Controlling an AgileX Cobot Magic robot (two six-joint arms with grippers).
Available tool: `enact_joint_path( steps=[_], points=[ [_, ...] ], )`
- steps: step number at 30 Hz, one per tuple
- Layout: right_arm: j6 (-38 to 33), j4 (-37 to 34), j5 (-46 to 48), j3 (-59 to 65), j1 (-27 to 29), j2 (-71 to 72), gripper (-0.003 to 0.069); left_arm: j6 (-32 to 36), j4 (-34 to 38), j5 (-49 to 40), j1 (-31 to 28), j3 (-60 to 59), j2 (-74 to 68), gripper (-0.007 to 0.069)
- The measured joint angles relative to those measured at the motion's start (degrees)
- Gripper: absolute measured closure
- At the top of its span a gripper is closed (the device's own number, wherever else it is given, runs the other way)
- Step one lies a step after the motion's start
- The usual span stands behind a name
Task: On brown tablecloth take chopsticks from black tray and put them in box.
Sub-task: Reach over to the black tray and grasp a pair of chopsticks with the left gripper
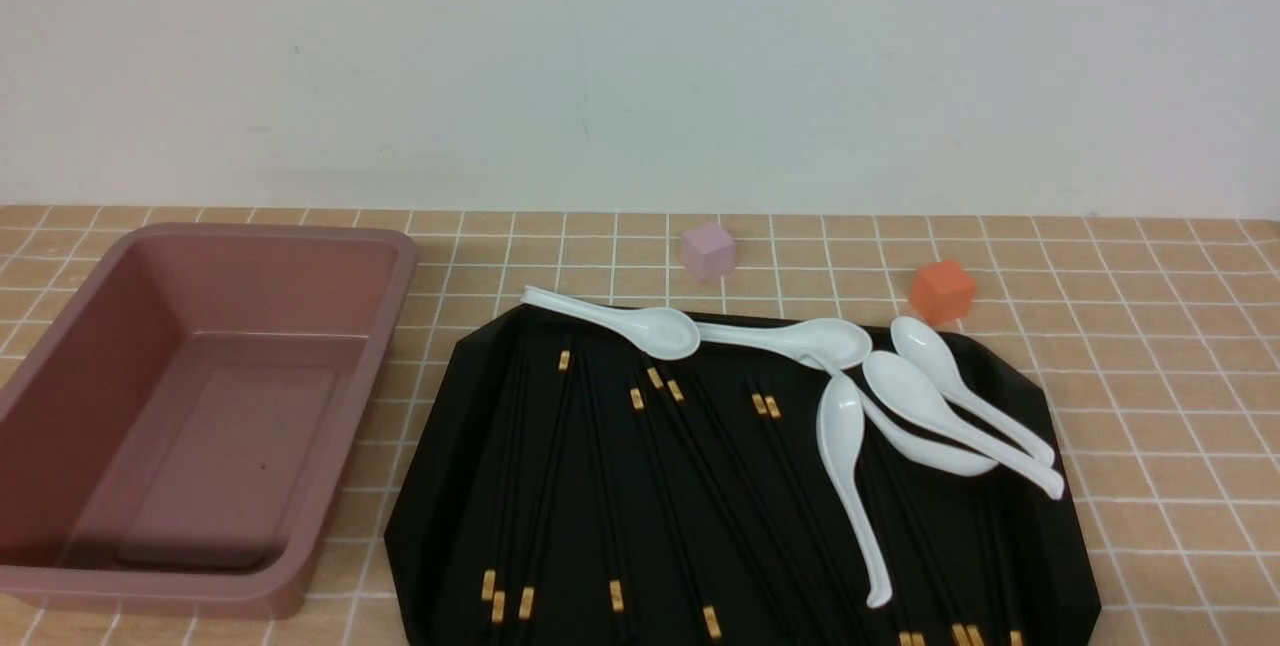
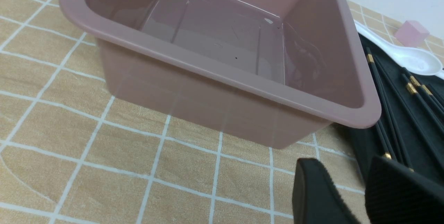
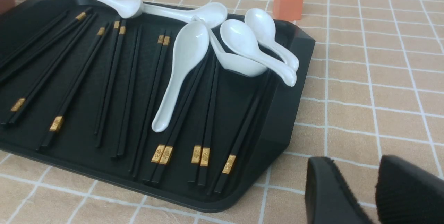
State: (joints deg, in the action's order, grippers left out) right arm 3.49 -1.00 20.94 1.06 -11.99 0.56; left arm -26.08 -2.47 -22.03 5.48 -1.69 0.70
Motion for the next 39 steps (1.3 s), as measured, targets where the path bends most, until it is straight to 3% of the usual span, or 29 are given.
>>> enact_joint_path(
  steps=[30, 33, 39],
  points=[
    [0.00, 0.00, 0.00, 0.00, 0.00, 0.00, 0.0419, -0.20, 0.38, 0.37, 0.00, 0.00, 0.00, 0.0385],
    [0.00, 0.00, 0.00, 0.00, 0.00, 0.00, 0.0419, -3.80, 5.22, 1.74, 0.00, 0.00, 0.00, 0.0385],
    [0.00, 0.00, 0.00, 0.00, 0.00, 0.00, 0.0419, -18.26, 29.37, 4.94, 0.00, 0.00, 0.00, 0.0385]
  ],
)
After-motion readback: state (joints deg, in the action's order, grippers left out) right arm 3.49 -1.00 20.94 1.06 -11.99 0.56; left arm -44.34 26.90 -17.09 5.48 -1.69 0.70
